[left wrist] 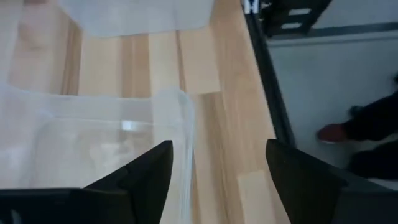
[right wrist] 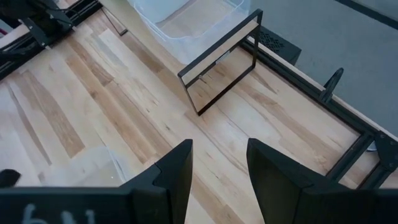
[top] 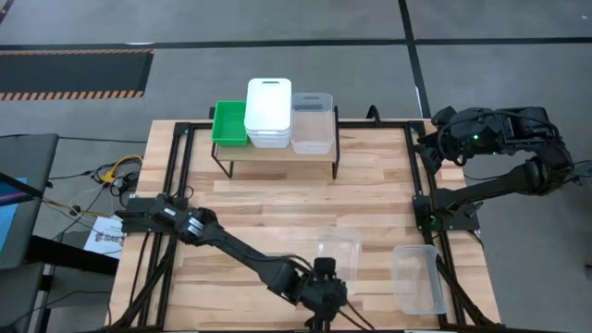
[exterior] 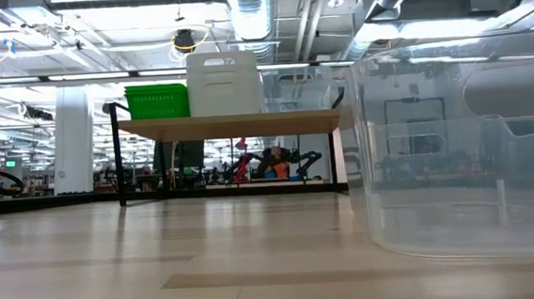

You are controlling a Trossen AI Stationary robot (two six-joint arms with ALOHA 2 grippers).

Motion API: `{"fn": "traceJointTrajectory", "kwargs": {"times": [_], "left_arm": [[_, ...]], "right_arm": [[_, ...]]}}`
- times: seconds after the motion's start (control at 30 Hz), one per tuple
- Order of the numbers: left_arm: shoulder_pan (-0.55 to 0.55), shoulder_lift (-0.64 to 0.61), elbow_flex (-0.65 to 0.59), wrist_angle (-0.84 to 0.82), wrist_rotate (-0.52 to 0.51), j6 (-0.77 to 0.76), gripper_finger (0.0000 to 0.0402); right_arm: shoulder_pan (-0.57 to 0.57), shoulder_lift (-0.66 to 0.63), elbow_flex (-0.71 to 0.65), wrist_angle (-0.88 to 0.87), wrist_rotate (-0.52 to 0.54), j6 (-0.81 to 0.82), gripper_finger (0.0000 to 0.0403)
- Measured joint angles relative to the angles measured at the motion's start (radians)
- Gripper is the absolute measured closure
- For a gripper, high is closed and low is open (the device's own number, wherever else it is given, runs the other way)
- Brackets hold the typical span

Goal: Stack baskets on shelf by color
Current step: Stack the left transparent bin on top of the transparent bin on the shelf

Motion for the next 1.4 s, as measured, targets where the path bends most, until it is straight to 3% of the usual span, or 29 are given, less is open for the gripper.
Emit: {"fn": "traceJointTrajectory", "kwargs": {"times": [0.2, 0.47, 0.57, 0.8, 1.13, 1.4], "left_arm": [[-0.001, 0.082, -0.005, 0.076, -0.023, -0.020, 0.0161], [0.014, 0.155, -0.006, 0.006, 0.051, -0.149, 0.0174], [0.025, 0.155, -0.006, -0.032, 0.053, -0.179, 0.0218], [0.039, 0.167, -0.003, -0.050, 0.089, -0.169, 0.0385], [0.045, 0.136, 0.059, -0.078, 0.085, -0.196, 0.0400], [0.046, 0.003, 0.060, -0.133, -0.058, -0.214, 0.0401]], "right_arm": [[0.000, 0.000, 0.000, 0.000, 0.000, -0.003, 0.0228], [0.000, -0.004, 0.000, 0.000, -0.010, -0.003, 0.0228], [0.000, -0.008, 0.000, 0.000, -0.027, -0.002, 0.0228], [0.000, -0.030, 0.000, 0.000, -0.027, 0.002, 0.0228], [-0.001, -0.056, 0.000, 0.000, -0.027, 0.002, 0.0228], [-0.001, -0.064, 0.000, 0.000, -0.026, 0.002, 0.0228]]}}
